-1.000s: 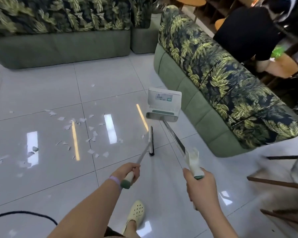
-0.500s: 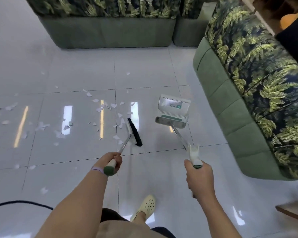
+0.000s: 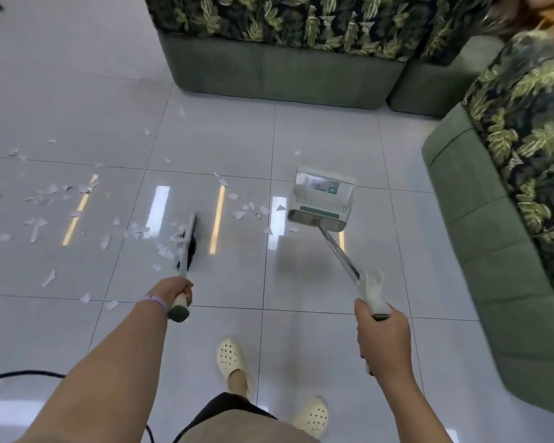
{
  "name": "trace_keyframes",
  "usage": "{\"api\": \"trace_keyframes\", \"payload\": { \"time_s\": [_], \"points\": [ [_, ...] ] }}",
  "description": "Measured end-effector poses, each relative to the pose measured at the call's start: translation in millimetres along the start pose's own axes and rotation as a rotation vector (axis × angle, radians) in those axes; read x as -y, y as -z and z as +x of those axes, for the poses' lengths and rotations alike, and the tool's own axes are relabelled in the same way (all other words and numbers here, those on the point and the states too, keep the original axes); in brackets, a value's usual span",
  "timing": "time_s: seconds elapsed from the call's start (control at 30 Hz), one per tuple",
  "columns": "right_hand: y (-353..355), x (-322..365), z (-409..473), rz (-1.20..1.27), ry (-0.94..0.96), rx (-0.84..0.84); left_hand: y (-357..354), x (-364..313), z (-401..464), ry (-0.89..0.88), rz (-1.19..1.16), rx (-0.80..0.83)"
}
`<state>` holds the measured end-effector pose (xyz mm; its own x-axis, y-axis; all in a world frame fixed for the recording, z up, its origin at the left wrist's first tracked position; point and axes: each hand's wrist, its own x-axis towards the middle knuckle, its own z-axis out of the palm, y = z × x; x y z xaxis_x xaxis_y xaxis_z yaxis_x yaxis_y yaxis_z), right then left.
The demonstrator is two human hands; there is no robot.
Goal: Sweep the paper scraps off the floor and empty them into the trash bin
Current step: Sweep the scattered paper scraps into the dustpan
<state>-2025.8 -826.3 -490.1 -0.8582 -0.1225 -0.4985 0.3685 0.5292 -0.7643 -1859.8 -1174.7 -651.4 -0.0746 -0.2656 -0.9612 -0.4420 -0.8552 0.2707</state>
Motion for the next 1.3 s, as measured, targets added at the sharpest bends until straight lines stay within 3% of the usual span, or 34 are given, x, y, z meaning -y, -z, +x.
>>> {"api": "trace_keyframes", "payload": {
  "time_s": [0.1,0.3,0.73,0.87,1.03,1.3],
  "points": [
    [-34,20,2,-0.024,0.012,-0.021,26,-27,4,-0.056,0.03,-0.018],
    [-70,70,15,0.089,-0.026,-0.063,29,-55,-5,-0.009,-0.018,0.151],
    [-47,134,110,0.127,0.061,-0.113,-203,-63,-36,0.201,0.177,0.563],
    [-17,146,167,0.102,0.04,-0.094,-286,-75,-29,0.215,0.247,0.549],
    [19,159,235,0.106,-0.004,-0.084,-355,-90,-15,0.242,0.158,0.5],
    [25,174,307,0.063,-0.031,-0.029,-357,-131,-2,0.169,-0.054,0.208]
  ]
}}
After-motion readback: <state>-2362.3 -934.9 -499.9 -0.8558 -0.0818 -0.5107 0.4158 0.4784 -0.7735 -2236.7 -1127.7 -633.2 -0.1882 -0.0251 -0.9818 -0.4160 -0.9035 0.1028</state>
